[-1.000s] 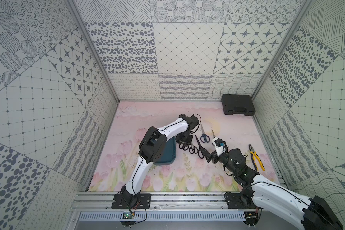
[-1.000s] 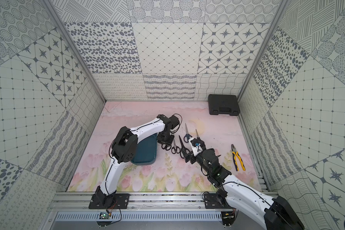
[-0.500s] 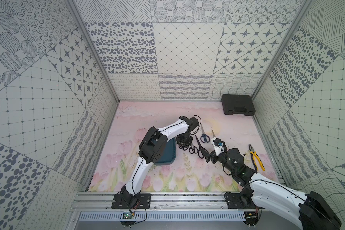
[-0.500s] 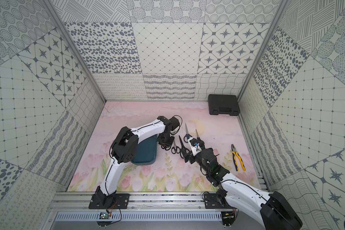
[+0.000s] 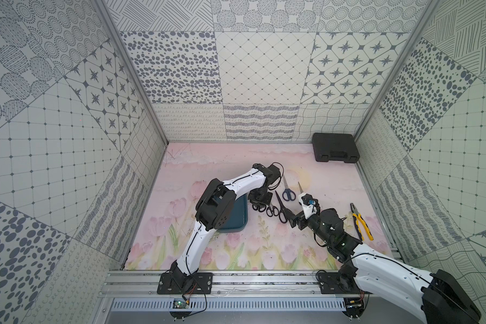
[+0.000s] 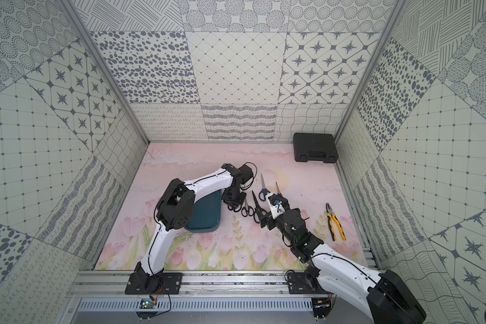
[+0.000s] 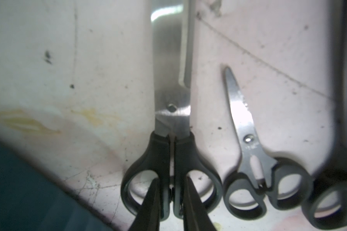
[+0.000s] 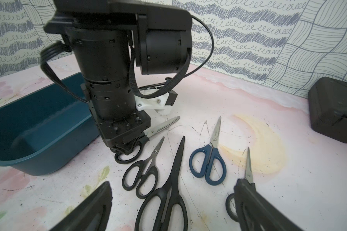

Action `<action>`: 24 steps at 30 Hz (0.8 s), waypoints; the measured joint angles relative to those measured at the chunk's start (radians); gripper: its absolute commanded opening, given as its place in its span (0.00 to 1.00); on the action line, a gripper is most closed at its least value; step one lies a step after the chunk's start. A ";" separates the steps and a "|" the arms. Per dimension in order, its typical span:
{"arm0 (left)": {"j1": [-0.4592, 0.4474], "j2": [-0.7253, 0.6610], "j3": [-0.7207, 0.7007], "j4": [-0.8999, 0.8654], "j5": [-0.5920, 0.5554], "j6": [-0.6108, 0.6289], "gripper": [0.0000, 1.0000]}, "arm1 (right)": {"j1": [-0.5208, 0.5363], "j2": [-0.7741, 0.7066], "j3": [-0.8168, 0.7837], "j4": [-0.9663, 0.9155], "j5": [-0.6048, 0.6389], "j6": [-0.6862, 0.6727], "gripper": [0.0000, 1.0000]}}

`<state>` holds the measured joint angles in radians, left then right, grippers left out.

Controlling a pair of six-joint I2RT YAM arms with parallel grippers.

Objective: Put the scissors into the storage box
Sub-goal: Pick up the scissors from the center of the board, then place the scissors in the storage box.

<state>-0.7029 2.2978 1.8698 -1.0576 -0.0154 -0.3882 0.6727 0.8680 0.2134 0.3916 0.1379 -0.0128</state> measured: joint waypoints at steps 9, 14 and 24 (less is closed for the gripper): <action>-0.002 -0.145 -0.013 0.032 0.003 -0.002 0.00 | 0.000 -0.021 0.013 -0.024 0.054 0.031 0.96; 0.000 -0.319 -0.109 0.060 -0.025 -0.021 0.00 | 0.000 0.018 0.068 -0.051 0.039 0.029 0.97; 0.070 -0.650 -0.509 0.051 -0.082 -0.128 0.00 | 0.017 0.196 0.155 -0.026 -0.025 0.021 0.97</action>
<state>-0.6327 1.6482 1.3609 -1.0065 -0.0975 -0.5163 0.6895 1.0645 0.3687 0.3653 0.1127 0.0086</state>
